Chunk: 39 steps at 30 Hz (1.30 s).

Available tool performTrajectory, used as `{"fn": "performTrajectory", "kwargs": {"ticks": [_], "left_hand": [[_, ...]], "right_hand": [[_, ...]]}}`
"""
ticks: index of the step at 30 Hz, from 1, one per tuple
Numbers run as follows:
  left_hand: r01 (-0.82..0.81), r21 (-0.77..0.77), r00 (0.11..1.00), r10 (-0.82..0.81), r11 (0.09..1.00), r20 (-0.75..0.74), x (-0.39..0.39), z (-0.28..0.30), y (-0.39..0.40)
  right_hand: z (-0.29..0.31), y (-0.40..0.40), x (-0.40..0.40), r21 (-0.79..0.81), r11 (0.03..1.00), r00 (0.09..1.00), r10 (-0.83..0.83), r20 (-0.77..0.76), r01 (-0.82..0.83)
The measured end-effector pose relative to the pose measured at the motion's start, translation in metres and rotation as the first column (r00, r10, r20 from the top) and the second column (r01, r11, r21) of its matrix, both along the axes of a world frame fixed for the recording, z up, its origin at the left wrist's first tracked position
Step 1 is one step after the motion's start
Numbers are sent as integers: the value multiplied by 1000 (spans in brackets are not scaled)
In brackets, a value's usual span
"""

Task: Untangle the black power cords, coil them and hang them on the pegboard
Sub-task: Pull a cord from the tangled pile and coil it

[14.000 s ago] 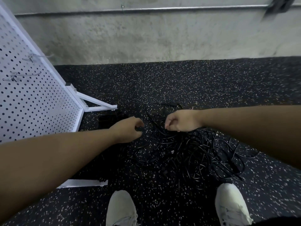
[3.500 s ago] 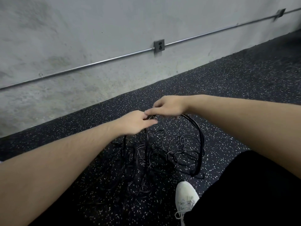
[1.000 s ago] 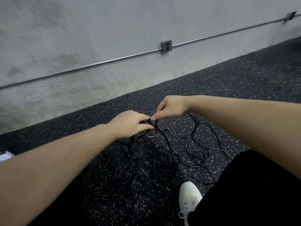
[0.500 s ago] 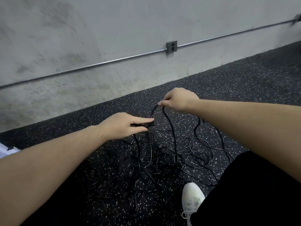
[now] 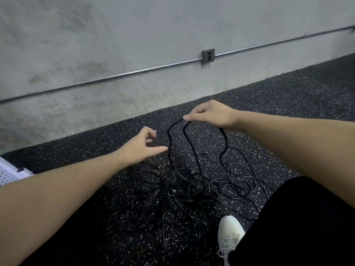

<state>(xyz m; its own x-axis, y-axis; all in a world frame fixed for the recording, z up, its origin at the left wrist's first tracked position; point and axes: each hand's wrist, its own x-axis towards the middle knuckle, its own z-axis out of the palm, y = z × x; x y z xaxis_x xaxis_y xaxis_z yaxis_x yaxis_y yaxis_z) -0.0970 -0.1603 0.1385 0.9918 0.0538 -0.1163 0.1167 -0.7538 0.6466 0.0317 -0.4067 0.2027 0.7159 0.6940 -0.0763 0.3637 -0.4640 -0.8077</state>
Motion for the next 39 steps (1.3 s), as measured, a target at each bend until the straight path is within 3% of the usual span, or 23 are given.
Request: {"fn": "performTrajectory", "kwargs": {"ticks": [3,8,13,18,22,26,28,30,32,35,39], "left_hand": [[-14,-216,1000,19,976,23,8,11,-21],[19,-227,997,-1,974,80,17,22,-52],[1,-409,1000,9,912,22,26,22,-62],[0,-293,998,-17,956,-56,31,14,-79],[-106,-565,986,12,818,-168,39,8,-91],[-95,-700,985,-37,708,-171,47,7,-109],[-103,-626,990,22,773,-136,51,5,-118],[-89,-454,996,69,886,-61,56,0,-124],[-53,-339,999,55,939,-4,56,-2,-132],[10,-171,999,-2,985,49,52,5,-139],[51,-66,994,-45,997,97,54,9,-134]], "right_hand": [[3,6,-8,2,997,997,72,-25,-72],[10,5,-7,87,996,998,29,-59,-23],[10,-14,-3,142,989,997,-37,-67,46],[15,-28,-1,232,968,979,-44,-201,91],[14,-38,1,235,952,959,-136,-247,196],[15,-43,2,265,919,887,-155,-435,291],[14,-43,3,274,901,851,-165,-499,335],[12,-46,6,259,879,839,-238,-489,400],[9,-53,10,241,846,822,-329,-465,475],[4,-72,18,199,791,774,-455,-442,578],[-8,-102,29,-13,772,750,-621,-229,635]]}}
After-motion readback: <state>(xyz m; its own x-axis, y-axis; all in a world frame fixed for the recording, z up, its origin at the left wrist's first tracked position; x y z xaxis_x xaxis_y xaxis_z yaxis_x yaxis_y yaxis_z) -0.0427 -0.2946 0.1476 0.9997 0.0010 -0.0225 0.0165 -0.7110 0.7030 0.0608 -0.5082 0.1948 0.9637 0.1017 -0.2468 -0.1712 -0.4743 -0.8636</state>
